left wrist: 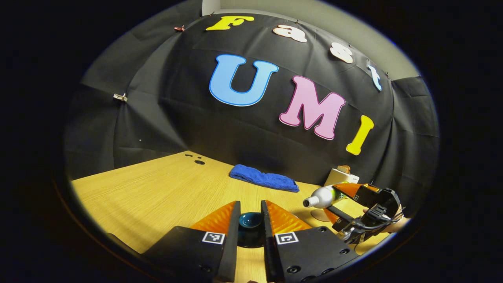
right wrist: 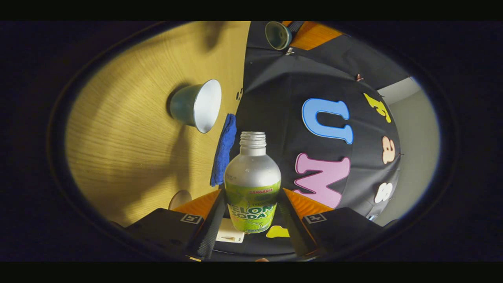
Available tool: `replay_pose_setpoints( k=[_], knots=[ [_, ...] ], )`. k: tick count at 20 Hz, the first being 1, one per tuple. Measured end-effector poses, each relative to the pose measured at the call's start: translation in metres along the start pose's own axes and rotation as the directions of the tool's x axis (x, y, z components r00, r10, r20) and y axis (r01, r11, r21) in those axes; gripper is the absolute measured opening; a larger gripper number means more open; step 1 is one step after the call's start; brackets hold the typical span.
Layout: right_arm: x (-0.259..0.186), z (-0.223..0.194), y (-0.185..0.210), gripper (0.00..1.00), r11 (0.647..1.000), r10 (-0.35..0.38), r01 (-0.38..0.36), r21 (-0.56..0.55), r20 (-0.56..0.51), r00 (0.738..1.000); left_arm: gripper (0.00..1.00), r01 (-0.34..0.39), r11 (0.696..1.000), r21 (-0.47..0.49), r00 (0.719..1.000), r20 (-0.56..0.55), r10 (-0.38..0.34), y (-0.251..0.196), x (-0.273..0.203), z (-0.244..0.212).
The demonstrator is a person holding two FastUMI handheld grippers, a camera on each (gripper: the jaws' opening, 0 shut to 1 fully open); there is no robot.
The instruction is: Open the teacup lid with one hand, grasp the water bottle and pour water into the teacup with the other hand; after pouring, place the water bottle on the coaster and then close the teacup lid.
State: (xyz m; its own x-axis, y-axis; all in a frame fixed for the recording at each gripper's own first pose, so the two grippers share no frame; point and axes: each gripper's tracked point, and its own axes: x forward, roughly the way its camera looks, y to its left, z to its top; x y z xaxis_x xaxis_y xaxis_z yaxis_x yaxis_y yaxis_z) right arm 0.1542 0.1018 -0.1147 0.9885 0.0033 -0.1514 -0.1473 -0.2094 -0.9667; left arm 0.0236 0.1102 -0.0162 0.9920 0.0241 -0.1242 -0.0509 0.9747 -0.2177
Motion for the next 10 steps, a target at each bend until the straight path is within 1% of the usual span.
replay_pose_setpoints(
  k=[1, 2, 3, 4, 5, 6, 7, 9, 10],
  knots=[
    [0.0013, -0.0008, -0.0005, 0.78, 1.0, 0.004, -0.004, -0.008, 0.0, 1.0, 0.35, 0.0, 1.0, 0.0, 1.0, 0.0, 0.0, -0.0001, -0.0001, -0.0007],
    [0.0014, -0.0018, -0.0004, 0.78, 1.0, 0.008, -0.008, -0.014, -0.002, 1.0, 0.32, 0.0, 1.0, -0.001, 1.0, -0.001, 0.0, -0.0001, 0.0002, -0.0004],
    [0.0031, -0.0005, -0.0003, 0.78, 1.0, 0.011, -0.011, -0.021, -0.002, 1.0, 0.32, 0.0, 1.0, -0.002, 1.0, -0.002, 0.0, 0.0004, 0.0005, -0.001],
    [0.0025, -0.0002, -0.0004, 0.78, 1.0, 0.013, -0.013, -0.027, -0.002, 1.0, 0.35, 0.0, 1.0, -0.004, 1.0, -0.003, 0.0, 0.0004, 0.0002, -0.0005],
    [0.0031, 0.0002, -0.0003, 0.78, 0.999, 0.013, -0.013, -0.036, 0.0, 1.0, 0.32, 0.001, 1.0, -0.005, 1.0, -0.005, -0.001, 0.0006, -0.0001, -0.0018],
    [0.0023, 0.0008, 0.0, 0.78, 0.999, 0.013, -0.013, -0.046, 0.003, 1.0, 0.32, 0.001, 1.0, -0.006, 1.0, -0.005, -0.001, 0.0008, 0.0, -0.0016],
    [0.0031, 0.0016, 0.0007, 0.78, 0.998, 0.016, -0.016, -0.059, 0.005, 1.0, 0.35, 0.002, 1.0, -0.008, 1.0, -0.006, -0.002, 0.0013, 0.0005, -0.002],
    [0.0027, 0.003, 0.0009, 0.78, 0.997, 0.022, -0.022, -0.077, 0.01, 1.0, 0.35, 0.001, 1.0, -0.009, 1.0, -0.006, -0.001, 0.0017, 0.0004, -0.0019],
    [0.0025, 0.0037, 0.0008, 0.78, 0.996, 0.024, -0.023, -0.084, 0.012, 1.0, 0.32, 0.0, 1.0, -0.008, 1.0, -0.006, 0.0, 0.0019, 0.0008, -0.0016]
  ],
)
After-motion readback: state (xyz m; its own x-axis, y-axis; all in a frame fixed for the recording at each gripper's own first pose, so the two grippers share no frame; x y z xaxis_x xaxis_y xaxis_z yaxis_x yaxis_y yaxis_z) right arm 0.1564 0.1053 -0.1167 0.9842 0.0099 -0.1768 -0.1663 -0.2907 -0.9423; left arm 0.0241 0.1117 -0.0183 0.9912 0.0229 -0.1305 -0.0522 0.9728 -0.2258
